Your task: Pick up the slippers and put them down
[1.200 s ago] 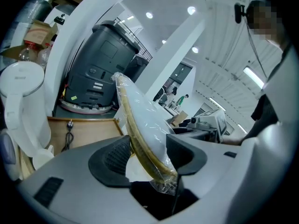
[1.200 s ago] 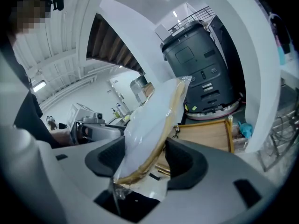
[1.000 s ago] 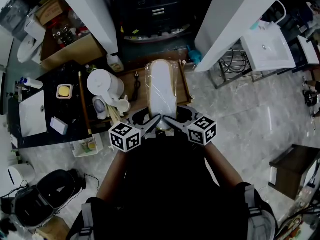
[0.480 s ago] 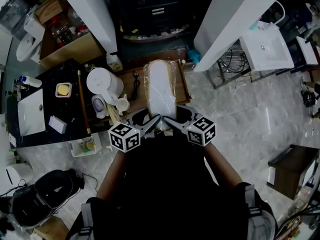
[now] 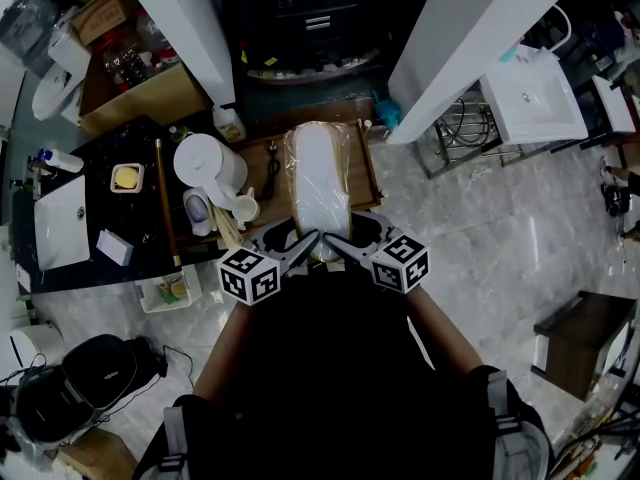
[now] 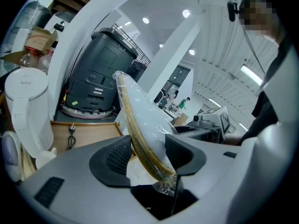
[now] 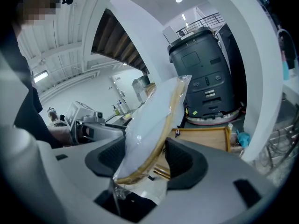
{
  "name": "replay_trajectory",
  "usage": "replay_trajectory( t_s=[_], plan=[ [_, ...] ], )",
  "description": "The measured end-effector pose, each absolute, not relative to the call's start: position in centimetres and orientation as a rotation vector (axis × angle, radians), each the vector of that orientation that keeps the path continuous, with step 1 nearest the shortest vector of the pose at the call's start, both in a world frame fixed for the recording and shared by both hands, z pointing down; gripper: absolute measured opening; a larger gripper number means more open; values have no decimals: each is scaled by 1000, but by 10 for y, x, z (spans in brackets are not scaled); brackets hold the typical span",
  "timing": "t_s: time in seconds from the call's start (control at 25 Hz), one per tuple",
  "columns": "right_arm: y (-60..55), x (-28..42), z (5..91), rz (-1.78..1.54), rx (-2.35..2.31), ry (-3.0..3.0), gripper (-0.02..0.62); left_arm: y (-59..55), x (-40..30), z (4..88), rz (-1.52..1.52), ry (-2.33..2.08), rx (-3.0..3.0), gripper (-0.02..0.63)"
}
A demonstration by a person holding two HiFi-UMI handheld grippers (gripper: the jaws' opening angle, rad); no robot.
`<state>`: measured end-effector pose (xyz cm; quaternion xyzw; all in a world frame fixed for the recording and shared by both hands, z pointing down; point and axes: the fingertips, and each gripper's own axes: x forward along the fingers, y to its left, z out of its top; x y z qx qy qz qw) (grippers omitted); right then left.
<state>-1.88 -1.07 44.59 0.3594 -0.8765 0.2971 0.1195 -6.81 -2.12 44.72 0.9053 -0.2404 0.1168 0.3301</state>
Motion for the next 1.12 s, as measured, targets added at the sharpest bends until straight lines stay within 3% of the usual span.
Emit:
replay_trajectory(
  t_s=[1.12],
  plan=[
    [-12,-26,467,903,1011,-2519,273,-21,-75,469,342,-635,2315,233]
  ],
)
